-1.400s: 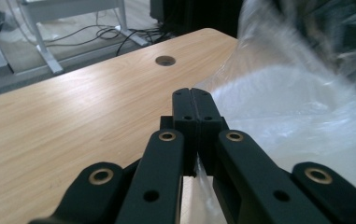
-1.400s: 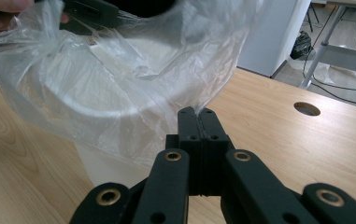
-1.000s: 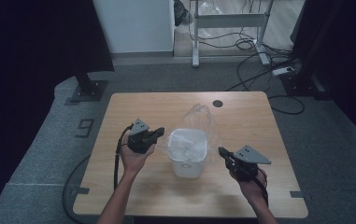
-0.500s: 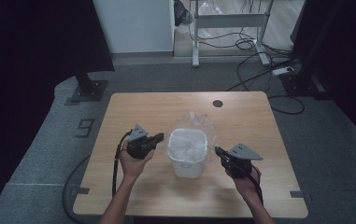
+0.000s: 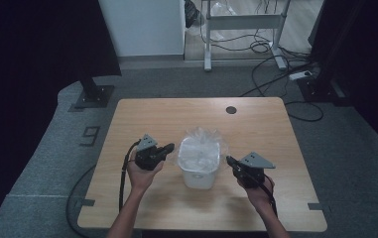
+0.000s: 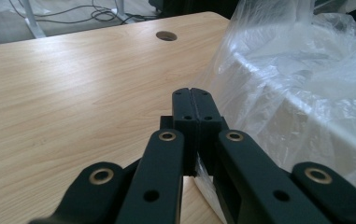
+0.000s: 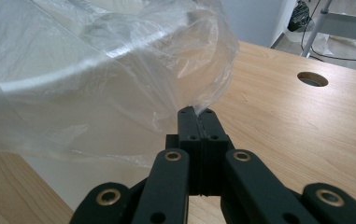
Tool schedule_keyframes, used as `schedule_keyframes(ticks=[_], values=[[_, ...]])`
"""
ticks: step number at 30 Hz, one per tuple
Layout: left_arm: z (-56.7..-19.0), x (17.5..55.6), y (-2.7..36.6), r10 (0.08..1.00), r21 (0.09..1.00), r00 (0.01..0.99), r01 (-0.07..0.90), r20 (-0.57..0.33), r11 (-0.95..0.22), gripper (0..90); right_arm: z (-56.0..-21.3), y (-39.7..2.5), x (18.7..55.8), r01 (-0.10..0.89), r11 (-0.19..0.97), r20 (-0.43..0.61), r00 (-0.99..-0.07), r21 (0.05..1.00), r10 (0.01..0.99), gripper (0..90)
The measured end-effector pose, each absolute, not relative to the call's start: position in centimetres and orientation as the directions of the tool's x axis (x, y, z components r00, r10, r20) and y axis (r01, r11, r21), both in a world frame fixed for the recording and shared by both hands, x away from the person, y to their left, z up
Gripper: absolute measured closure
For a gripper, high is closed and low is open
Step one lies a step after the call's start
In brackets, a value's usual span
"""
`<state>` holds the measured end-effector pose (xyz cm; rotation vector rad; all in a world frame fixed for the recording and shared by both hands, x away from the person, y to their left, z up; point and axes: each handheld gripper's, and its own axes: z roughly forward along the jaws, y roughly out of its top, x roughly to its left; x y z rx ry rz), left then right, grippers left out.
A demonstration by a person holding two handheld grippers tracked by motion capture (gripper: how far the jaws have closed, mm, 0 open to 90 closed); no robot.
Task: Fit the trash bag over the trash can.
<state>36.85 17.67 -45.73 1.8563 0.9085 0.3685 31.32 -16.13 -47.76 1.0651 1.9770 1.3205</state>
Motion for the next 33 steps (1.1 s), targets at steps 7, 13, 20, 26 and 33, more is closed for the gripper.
schedule_keyframes(ticks=[7, 13, 20, 26, 33], values=[[-46.2, 37.3, 17.3, 0.728, 0.87, 0.667, 0.443, -0.158, -0.217, 90.0, -48.0, -16.0, 31.6, 0.324, 0.216, -0.001, -0.553, 0.921, 0.833, 89.2], [-46.4, 37.5, 17.0, 0.727, 0.859, 0.667, 0.459, -0.165, -0.226, 90.0, -48.5, -15.5, 31.9, 0.336, 0.227, 0.003, -0.566, 0.914, 0.824, 89.2], [-46.2, 37.4, 17.3, 0.727, 0.861, 0.667, 0.456, -0.164, -0.224, 90.0, -47.6, -16.4, 31.0, 0.318, 0.2, 0.01, -0.554, 0.927, 0.832, 67.9], [-46.2, 37.4, 17.4, 0.725, 0.861, 0.668, 0.457, -0.168, -0.222, 90.0, -45.0, -17.8, 28.8, 0.239, 0.149, 0.015, -0.573, 0.96, 0.819, 56.0], [-46.0, 37.3, 17.5, 0.729, 0.864, 0.663, 0.457, -0.172, -0.212, 90.0, -42.2, -16.7, 27.1, 0.166, 0.139, 0.016, -0.694, 0.976, 0.719, 49.6]])
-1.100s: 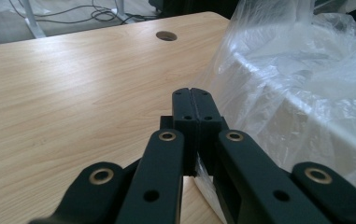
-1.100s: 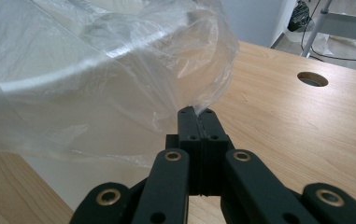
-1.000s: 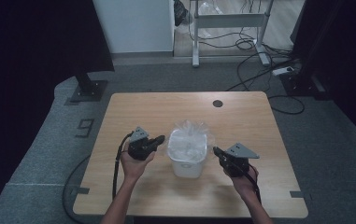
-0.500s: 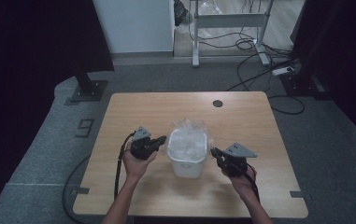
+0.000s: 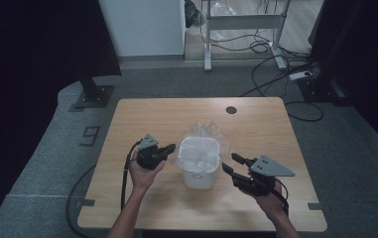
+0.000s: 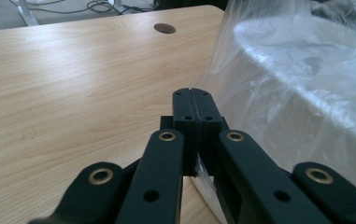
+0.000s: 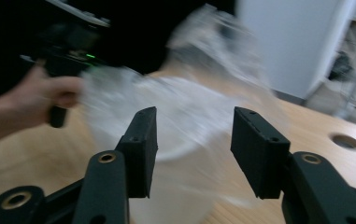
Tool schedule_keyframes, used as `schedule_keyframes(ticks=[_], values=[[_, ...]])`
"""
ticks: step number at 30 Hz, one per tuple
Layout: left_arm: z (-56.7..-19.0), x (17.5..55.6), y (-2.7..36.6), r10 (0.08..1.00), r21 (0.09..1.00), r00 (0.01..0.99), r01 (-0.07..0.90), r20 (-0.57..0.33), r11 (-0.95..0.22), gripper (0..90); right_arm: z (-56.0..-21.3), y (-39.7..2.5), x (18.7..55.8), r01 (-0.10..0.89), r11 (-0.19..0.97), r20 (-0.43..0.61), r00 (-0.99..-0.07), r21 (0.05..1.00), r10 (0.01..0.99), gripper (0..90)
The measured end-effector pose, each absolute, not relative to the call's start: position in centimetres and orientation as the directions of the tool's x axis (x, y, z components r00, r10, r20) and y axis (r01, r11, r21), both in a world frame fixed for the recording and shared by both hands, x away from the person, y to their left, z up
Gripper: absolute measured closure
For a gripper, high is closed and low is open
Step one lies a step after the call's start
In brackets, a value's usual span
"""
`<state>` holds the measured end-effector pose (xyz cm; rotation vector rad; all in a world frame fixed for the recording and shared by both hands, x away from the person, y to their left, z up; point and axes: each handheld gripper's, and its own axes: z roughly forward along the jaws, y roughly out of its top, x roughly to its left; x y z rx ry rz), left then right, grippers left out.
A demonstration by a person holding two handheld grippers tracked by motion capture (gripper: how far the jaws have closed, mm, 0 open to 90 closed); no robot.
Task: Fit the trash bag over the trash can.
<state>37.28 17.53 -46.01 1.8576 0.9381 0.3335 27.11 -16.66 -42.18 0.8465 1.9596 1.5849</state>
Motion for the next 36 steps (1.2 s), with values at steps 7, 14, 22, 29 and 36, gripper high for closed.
schedule_keyframes(ticks=[7, 14, 22, 29, 36], values=[[-45.7, 37.2, 17.2, 0.723, 0.865, 0.672, 0.449, -0.162, -0.224, 90.0, -41.1, -13.1, 28.0, 0.172, 0.187, 0.012, -0.765, 0.967, 0.643, 48.3], [-45.6, 37.2, 17.1, 0.722, 0.867, 0.674, 0.446, -0.159, -0.225, 90.0, -41.9, -11.2, 29.5, 0.229, 0.21, 0.062, -0.802, 0.95, 0.595, 48.5], [-45.6, 37.0, 17.4, 0.734, 0.87, 0.662, 0.443, -0.154, -0.218, 90.0, -42.6, -10.0, 28.6, 0.148, 0.285, -0.037, -0.832, 0.947, 0.554, 82.1], [-45.5, 37.0, 17.6, 0.737, 0.868, 0.658, 0.447, -0.156, -0.216, 90.0, -43.9, -10.2, 27.4, 0.147, 0.302, -0.034, -0.853, 0.942, 0.521, 88.5], [-45.6, 37.2, 17.6, 0.74, 0.862, 0.654, 0.457, -0.159, -0.218, 90.0, -45.5, -10.7, 26.7, 0.154, 0.298, -0.024, -0.855, 0.942, 0.517, 88.4]])
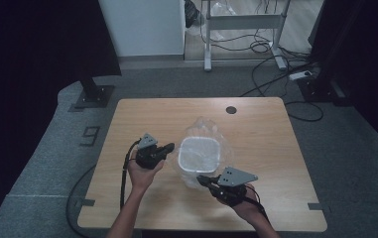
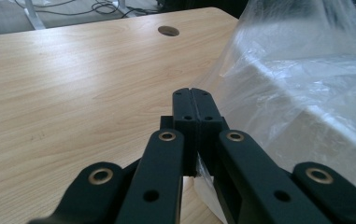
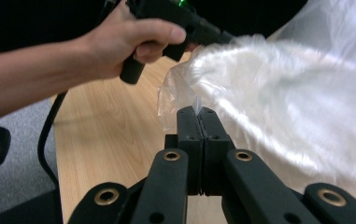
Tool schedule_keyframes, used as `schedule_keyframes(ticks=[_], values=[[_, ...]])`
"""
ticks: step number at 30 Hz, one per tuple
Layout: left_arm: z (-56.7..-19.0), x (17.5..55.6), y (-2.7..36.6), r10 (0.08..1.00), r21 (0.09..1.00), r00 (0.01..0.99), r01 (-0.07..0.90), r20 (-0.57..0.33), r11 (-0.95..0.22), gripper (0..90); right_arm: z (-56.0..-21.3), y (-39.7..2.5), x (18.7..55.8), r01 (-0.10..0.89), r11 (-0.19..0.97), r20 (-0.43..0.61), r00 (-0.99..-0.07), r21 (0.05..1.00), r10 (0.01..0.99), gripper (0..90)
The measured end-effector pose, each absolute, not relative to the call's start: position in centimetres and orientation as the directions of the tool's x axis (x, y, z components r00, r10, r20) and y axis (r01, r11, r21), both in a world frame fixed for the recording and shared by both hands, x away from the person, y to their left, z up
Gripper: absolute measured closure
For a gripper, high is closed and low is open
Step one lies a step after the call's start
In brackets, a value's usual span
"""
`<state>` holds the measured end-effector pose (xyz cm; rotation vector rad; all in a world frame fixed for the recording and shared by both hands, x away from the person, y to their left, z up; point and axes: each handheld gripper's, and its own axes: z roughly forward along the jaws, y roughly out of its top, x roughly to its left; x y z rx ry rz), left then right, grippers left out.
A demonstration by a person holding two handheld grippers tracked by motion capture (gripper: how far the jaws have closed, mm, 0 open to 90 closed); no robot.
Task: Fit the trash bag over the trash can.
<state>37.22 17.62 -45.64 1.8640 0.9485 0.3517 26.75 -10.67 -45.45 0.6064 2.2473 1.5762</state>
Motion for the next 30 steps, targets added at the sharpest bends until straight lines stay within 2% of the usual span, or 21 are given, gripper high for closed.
schedule_keyframes(ticks=[17, 24, 26, 30], values=[[-45.8, 37.6, 17.3, 0.734, 0.854, 0.659, 0.468, -0.166, -0.227, 88.5, -47.7, -11.4, 27.0, 0.179, 0.315, -0.02, -0.842, 0.932, 0.539, 84.8], [-44.1, 36.7, 18.7, 0.702, 0.912, 0.694, 0.376, -0.159, -0.165, 65.1, -47.3, -11.5, 26.9, 0.171, 0.323, -0.032, -0.841, 0.931, 0.54, 83.8], [-43.5, 36.5, 19.1, 0.686, 0.921, 0.712, 0.353, -0.151, -0.164, 55.8, -47.3, -11.5, 27.0, 0.171, 0.322, -0.032, -0.841, 0.931, 0.54, 83.8], [-42.4, 36.2, 19.7, 0.659, 0.931, 0.742, 0.317, -0.125, -0.18, 44.5, -47.2, -11.5, 27.0, 0.171, 0.322, -0.032, -0.841, 0.931, 0.54, 83.9]])
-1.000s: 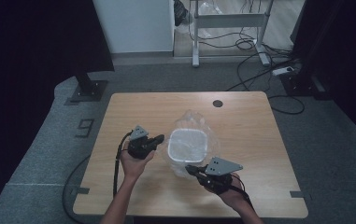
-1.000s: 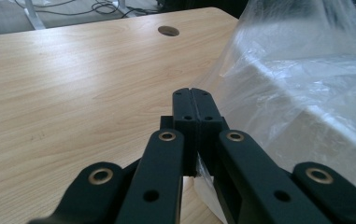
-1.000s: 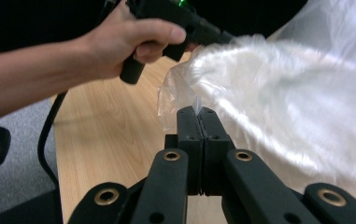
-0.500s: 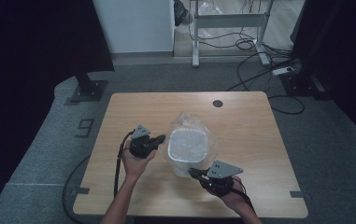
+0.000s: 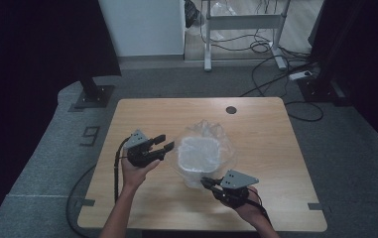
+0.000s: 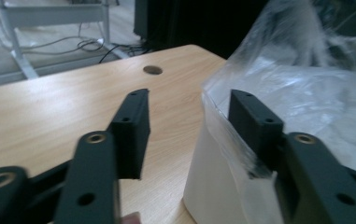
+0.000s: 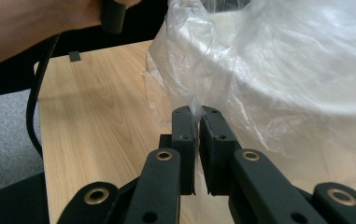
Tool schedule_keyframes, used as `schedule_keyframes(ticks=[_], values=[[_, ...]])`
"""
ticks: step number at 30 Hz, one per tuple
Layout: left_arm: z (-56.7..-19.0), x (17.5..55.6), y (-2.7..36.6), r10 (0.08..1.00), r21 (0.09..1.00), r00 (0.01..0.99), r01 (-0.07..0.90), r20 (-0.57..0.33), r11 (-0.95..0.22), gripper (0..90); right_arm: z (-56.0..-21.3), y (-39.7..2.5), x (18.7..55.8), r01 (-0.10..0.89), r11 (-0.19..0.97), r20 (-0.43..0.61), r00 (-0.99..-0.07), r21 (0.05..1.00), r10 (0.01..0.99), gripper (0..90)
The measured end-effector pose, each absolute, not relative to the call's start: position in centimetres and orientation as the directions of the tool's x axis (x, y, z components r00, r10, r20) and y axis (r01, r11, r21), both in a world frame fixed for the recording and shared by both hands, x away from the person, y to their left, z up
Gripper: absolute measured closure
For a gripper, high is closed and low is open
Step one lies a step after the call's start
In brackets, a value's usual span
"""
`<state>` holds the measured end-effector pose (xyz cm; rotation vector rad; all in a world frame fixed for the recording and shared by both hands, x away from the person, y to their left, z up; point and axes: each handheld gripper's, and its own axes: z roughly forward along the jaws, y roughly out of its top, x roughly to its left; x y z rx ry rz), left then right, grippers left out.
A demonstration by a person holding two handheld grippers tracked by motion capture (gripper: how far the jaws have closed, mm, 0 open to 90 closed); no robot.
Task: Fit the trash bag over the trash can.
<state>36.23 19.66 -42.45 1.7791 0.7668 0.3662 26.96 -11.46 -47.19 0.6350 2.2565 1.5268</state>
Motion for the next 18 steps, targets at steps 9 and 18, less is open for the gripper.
schedule_keyframes(ticks=[9, 18], values=[[-41.6, 36.4, 21.4, 0.66, 0.942, 0.737, 0.306, -0.145, -0.135, 32.6, -46.7, -11.2, 26.8, 0.161, 0.332, -0.037, -0.854, 0.93, 0.519, 83.9], [-40.4, 36.1, 21.6, 0.629, 0.954, 0.767, 0.269, -0.128, -0.134, 24.5, -46.3, -11.3, 27.0, 0.161, 0.339, -0.041, -0.854, 0.927, 0.519, 84.0]])
